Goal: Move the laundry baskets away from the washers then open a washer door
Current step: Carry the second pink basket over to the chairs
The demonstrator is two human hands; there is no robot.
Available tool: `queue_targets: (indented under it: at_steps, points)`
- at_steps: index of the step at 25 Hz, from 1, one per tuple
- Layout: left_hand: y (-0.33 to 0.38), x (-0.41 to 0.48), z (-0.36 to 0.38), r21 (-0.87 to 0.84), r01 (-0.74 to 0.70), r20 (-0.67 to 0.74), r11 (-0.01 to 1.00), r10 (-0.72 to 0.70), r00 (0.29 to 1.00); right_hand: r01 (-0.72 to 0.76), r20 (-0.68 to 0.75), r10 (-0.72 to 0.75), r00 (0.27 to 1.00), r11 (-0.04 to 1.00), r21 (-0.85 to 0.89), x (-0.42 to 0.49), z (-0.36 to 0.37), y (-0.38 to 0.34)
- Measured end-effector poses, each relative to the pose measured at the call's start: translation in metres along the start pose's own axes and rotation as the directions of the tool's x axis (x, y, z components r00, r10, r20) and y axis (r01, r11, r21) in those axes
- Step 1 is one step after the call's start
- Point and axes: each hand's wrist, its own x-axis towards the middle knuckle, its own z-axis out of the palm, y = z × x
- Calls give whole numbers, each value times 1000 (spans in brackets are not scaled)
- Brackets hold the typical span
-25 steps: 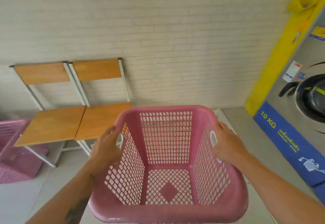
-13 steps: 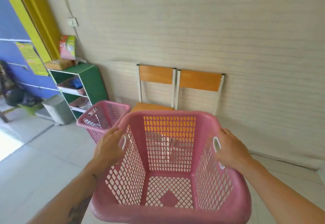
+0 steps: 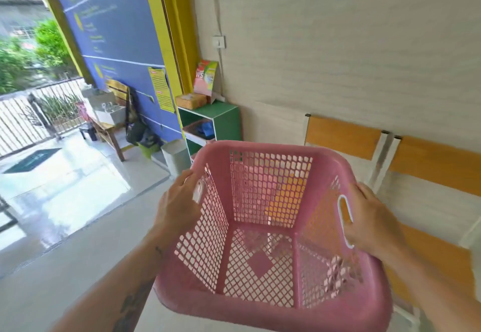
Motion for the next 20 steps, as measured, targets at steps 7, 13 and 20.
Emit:
queue_targets:
  at_steps: [7, 13, 20]
  points:
    - [-58, 156, 10, 38, 53, -133, 998, -47, 990, 64, -68, -60, 996, 996, 62, 189, 65, -45]
    - [-144, 291, 58, -7, -40, -141, 999, 39, 989, -28, -129, 32, 991, 999, 32, 296, 138, -88]
    - [-182, 466, 128, -41, -310, 10, 950, 311, 950, -328, -142, 328, 934, 944, 24, 356, 199, -106]
